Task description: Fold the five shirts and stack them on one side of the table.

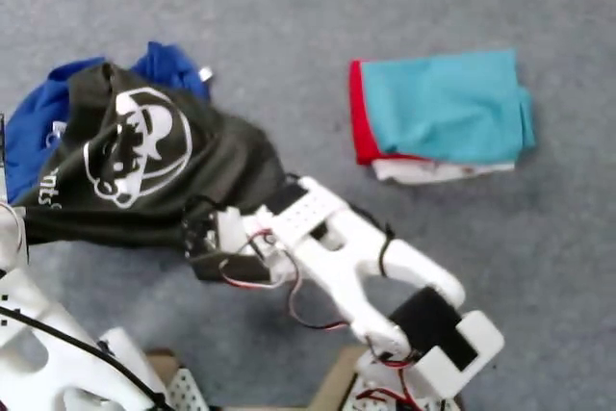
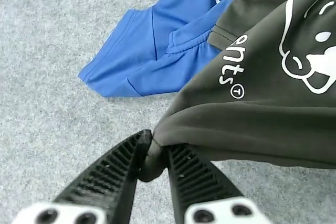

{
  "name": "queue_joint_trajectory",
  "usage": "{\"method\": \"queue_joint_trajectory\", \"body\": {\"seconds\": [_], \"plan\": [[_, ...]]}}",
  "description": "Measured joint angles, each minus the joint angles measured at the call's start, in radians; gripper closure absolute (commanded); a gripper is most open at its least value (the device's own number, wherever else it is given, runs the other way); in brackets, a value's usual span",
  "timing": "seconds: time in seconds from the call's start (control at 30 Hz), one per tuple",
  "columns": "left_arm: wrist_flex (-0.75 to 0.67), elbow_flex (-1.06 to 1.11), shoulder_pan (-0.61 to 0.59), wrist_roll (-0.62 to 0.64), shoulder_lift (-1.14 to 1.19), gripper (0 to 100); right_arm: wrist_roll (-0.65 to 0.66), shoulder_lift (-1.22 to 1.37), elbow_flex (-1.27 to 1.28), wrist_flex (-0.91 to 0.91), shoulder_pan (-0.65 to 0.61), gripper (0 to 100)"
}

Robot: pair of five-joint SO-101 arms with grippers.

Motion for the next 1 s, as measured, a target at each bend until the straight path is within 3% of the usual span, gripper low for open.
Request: {"method": "queue_joint_trajectory", "body": {"seconds": [0.23,0.6,1.0], "plan": [[0.0,0.0,0.0,0.0,0.0,97,0.0,-0.002,0.015,-0.003,-0.002,77.0],[0.0,0.0,0.0,-0.002,0.0,97,0.0,0.018,-0.095,0.18,0.0,77.6],[0.0,0.0,0.0,-0.002,0.0,97,0.0,0.072,-0.044,0.063,0.002,77.9]]}}
